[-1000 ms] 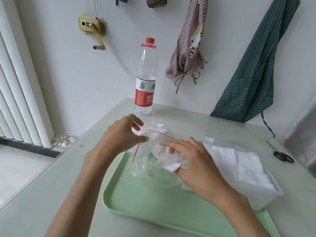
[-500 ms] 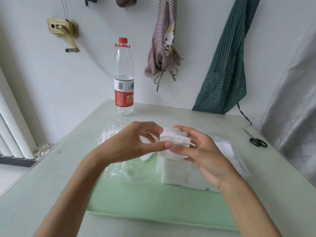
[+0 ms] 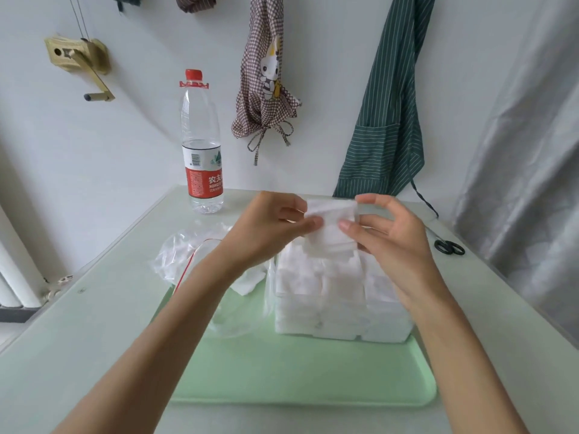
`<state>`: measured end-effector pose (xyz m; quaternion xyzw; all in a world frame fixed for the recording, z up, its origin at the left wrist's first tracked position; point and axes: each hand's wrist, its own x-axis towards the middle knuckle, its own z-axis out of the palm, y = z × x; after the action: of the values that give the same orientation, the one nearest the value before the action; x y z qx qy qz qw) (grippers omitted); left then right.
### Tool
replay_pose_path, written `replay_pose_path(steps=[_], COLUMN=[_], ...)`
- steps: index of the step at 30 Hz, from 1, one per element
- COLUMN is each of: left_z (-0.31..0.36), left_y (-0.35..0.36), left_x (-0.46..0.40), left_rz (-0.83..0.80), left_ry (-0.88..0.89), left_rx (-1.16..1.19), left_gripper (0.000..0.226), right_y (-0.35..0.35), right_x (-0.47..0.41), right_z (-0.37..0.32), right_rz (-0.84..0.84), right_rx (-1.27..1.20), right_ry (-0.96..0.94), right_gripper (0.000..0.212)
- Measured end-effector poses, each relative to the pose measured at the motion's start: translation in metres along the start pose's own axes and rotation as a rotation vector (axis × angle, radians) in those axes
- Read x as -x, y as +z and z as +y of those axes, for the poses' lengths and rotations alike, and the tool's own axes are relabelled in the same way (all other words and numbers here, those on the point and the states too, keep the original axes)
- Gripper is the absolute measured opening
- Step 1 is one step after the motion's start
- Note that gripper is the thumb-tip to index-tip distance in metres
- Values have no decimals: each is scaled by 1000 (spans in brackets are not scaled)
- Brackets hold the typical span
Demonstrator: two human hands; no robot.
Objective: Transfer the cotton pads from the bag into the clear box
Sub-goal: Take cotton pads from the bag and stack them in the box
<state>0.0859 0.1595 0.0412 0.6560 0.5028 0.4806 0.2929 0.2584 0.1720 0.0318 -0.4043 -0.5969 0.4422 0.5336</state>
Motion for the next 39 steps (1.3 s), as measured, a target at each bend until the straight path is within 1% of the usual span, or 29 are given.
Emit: replay_pose_path(steps=[2, 3, 5, 7, 9, 12, 14, 16, 20, 22, 25, 26, 29, 32, 34, 35, 36, 38, 39], left_z=[6, 7, 10, 11, 15, 22, 24, 21, 2, -6, -9, -8, -9, -18, -22, -23, -23, -23, -23], left_y=[9, 11, 17, 20, 25, 33, 37, 41, 51, 55, 52, 48, 35, 33, 35, 36, 37, 38, 37], left_x=[-13, -18, -27, -33, -37, -41, -43, -41, -31, -27, -24, -24, -20, -13, -8, -7, -6, -6, -5], left_rz=[-17, -13, -14, -34, -78, -99, -83, -98, -216, -272, -295, -295, -308, -352, -374, -383, -387, -368, -338], left_ry=[-36, -50, -53, -52, -54, -34, -51, -104, -209, -251, -297, -307, -305, -281, -281, -277, -261, -232, -205], left_rx=[61, 81, 62, 35, 22, 27, 60, 64, -23, -56, -113, -149, -306, -436, -441, -446, -455, -481, -500], left_gripper=[15, 16, 21, 23, 22, 20, 20, 21, 16, 11, 11, 13, 8, 28, 39, 40, 36, 13, 12], right_y=[-5, -8, -18, -28, -38, -43, -46, -53, -65, -64, -55, -51, -41, -37, -41, -43, -45, -46, -46], right_x=[-1, -3, -7, -9, -9, -10, -12, -13, -12, -11, -11, -11, -12, -11, -10, -11, -11, -10, -10], right_z=[0, 1, 3, 2, 0, -1, 1, 2, 9, 14, 19, 21, 26, 28, 28, 28, 28, 28, 28], right_rz=[132, 155, 128, 33, -3, 82, 121, 67, -144, -180, -192, -196, -246, -310, -360, -390, -418, -444, -436], right_rx=[35, 53, 54, -9, -23, -7, 11, 60, 229, 311, 346, 353, 414, 502, 553, 574, 587, 600, 627], right_ry=[-104, -128, -85, 12, 25, -30, -16, 55, 203, 193, 146, 127, 100, 100, 126, 149, 178, 225, 223], right_gripper=[32, 32, 36, 41, 41, 35, 34, 34, 43, 42, 28, 24, 18, 16, 15, 15, 16, 20, 23])
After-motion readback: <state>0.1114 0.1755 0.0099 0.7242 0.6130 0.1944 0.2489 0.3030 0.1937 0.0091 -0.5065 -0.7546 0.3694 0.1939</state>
